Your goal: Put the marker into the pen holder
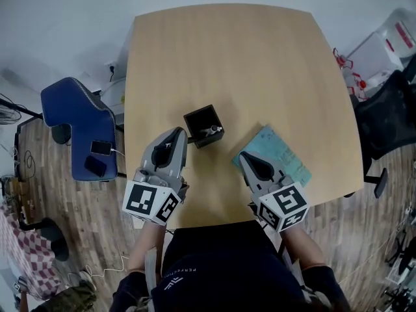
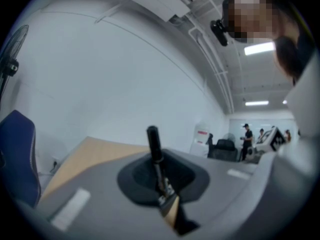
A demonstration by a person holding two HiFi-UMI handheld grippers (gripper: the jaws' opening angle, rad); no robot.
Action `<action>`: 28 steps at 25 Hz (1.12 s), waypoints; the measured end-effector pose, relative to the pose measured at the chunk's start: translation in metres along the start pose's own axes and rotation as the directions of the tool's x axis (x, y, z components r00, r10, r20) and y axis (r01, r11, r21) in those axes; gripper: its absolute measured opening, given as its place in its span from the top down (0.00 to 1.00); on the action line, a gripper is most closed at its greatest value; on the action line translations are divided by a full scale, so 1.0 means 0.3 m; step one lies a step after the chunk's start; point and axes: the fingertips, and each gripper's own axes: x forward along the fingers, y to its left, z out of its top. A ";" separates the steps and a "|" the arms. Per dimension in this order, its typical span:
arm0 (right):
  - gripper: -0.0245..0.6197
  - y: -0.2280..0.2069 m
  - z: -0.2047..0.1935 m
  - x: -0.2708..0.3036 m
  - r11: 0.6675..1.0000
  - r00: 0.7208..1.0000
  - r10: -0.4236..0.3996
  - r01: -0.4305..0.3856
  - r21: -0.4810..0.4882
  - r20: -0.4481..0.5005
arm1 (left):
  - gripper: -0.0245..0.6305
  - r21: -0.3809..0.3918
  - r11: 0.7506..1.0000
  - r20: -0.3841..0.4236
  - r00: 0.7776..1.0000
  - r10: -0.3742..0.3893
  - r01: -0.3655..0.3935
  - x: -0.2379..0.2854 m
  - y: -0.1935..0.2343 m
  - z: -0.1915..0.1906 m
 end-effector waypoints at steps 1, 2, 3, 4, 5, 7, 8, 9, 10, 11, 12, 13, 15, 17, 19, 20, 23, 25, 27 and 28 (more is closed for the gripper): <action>0.96 -0.012 0.001 0.011 1.000 1.000 0.005 -0.005 0.005 -0.005 | 0.95 0.001 1.000 -0.008 1.000 0.003 -0.003 0.017 0.005 -0.007; 0.96 -0.023 0.000 0.021 1.000 1.000 0.009 -0.009 0.009 -0.010 | 0.95 0.002 1.000 -0.017 1.000 0.006 -0.006 0.032 0.008 -0.015; 0.96 -0.033 -0.002 0.030 1.000 1.000 0.014 -0.014 0.012 -0.015 | 0.95 0.005 1.000 -0.027 1.000 0.010 -0.009 0.046 0.011 -0.024; 0.96 -0.042 -0.005 0.038 1.000 1.000 0.020 -0.019 0.015 -0.021 | 0.94 0.008 1.000 -0.036 0.999 0.013 -0.013 0.057 0.014 -0.034; 0.96 -0.049 -0.008 0.046 1.000 0.999 0.025 -0.024 0.017 -0.026 | 0.95 0.014 1.000 -0.045 0.999 0.017 -0.017 0.068 0.017 -0.045; 0.96 -0.062 -0.016 0.062 0.999 0.999 0.035 -0.034 0.020 -0.037 | 0.94 0.034 0.999 -0.064 0.998 0.028 -0.026 0.086 0.024 -0.066; 0.96 -0.068 -0.020 0.068 0.999 0.998 0.040 -0.039 0.023 -0.043 | 0.94 0.047 0.998 -0.073 0.997 0.033 -0.030 0.093 0.026 -0.077; 0.96 -0.073 -0.025 0.074 0.999 0.998 0.045 -0.044 0.027 -0.048 | 0.94 0.058 0.998 -0.084 0.996 0.038 -0.033 0.099 0.027 -0.090; 0.96 -0.079 -0.030 0.079 0.998 0.997 0.050 -0.049 0.031 -0.054 | 0.94 0.065 0.997 -0.096 0.995 0.042 -0.035 0.104 0.028 -0.104; 0.96 -0.083 -0.034 0.084 0.998 0.997 0.055 -0.053 0.036 -0.059 | 0.94 0.068 0.997 -0.109 0.993 0.044 -0.036 0.110 0.029 -0.120; 0.96 -0.087 -0.039 0.089 0.998 0.996 0.059 -0.057 0.040 -0.063 | 0.94 0.071 0.997 -0.124 0.991 0.045 -0.037 0.115 0.030 -0.136; 0.96 -0.090 -0.043 0.093 0.997 0.996 0.063 -0.060 0.043 -0.068 | 0.94 0.076 0.996 -0.139 0.989 0.049 -0.038 0.120 0.031 -0.150; 0.96 -0.094 -0.053 0.099 0.997 0.995 0.070 -0.066 0.048 -0.076 | 0.94 0.100 0.994 -0.164 0.984 0.062 -0.046 0.127 0.034 -0.172; 0.96 -0.097 -0.060 0.104 0.996 0.994 0.075 -0.071 0.052 -0.083 | 0.94 0.127 0.990 -0.178 0.981 0.075 -0.053 0.132 0.036 -0.186; 0.96 -0.102 -0.066 0.108 0.996 0.993 0.079 -0.074 0.055 -0.089 | 0.94 0.136 0.989 -0.185 0.979 0.082 -0.057 0.137 0.037 -0.195; 0.96 -0.104 -0.068 0.109 0.995 0.993 0.081 -0.076 0.057 -0.091 | 0.94 0.137 0.989 -0.188 0.979 0.084 -0.058 0.139 0.036 -0.199; 0.96 -0.113 -0.070 0.110 0.995 0.992 0.085 -0.079 0.061 -0.094 | 0.94 0.146 0.987 -0.196 0.976 0.092 -0.063 0.142 0.036 -0.204; 0.96 -0.116 -0.071 0.110 0.995 0.992 0.087 -0.082 0.062 -0.095 | 0.94 0.155 0.985 -0.193 0.976 0.101 -0.071 0.142 0.037 -0.203; 0.96 -0.118 -0.074 0.112 0.994 0.991 0.091 -0.085 0.063 -0.097 | 0.94 0.157 0.985 -0.185 0.977 0.106 -0.077 0.141 0.037 -0.202; 0.96 -0.118 -0.076 0.113 0.994 0.991 0.093 -0.087 0.063 -0.097 | 0.94 0.156 0.985 -0.180 0.978 0.106 -0.078 0.140 0.035 -0.201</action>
